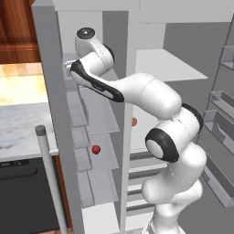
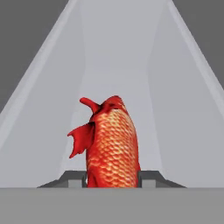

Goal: There's a fish in the fridge that needs to be moved to the freezer for freezing. Pick up the fish from the fridge, place it on any shelf in the freezer, and close the fridge and freezer doors when done.

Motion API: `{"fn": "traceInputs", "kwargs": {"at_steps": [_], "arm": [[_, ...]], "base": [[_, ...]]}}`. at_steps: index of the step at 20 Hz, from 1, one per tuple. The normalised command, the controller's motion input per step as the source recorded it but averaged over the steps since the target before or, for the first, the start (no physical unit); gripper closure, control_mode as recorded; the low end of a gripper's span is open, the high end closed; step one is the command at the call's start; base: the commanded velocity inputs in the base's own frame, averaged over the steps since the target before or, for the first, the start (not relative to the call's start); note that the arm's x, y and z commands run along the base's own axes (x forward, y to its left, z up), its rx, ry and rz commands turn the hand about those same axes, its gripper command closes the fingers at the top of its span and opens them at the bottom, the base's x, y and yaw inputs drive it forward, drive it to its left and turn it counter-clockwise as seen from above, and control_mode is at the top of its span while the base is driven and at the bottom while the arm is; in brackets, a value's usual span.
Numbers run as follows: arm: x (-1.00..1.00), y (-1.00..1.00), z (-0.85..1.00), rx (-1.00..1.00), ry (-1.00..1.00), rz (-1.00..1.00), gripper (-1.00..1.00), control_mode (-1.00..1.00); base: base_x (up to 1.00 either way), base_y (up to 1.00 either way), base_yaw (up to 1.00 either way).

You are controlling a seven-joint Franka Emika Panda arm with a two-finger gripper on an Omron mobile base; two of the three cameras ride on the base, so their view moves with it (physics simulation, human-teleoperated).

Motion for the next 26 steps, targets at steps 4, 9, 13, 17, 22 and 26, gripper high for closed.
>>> {"fn": "traceInputs", "kwargs": {"at_steps": [4,9,13,17,22,26], "arm": [[0.54,0.04,-0.12,-0.05,0.1,-0.06,1.0,-1.0],[0.41,0.11,-0.26,-0.02,0.11,-0.06,1.0,-1.0],[0.36,0.06,-0.54,-0.01,0.02,-0.05,1.0,-1.0],[0.13,0.0,-0.84,-0.01,0.0,-0.01,-1.0,-1.0],[0.05,-0.12,-0.54,0.0,-0.01,0.0,-1.0,-1.0],[-0.07,-0.24,-0.58,0.0,-0.12,0.0,-1.0,-1.0]], "base": [[0.0,0.0,0.0],[0.0,0.0,0.0],[0.0,0.0,0.0],[0.0,0.0,0.0],[0.0,0.0,0.0],[0.0,0.0,0.0]]}}
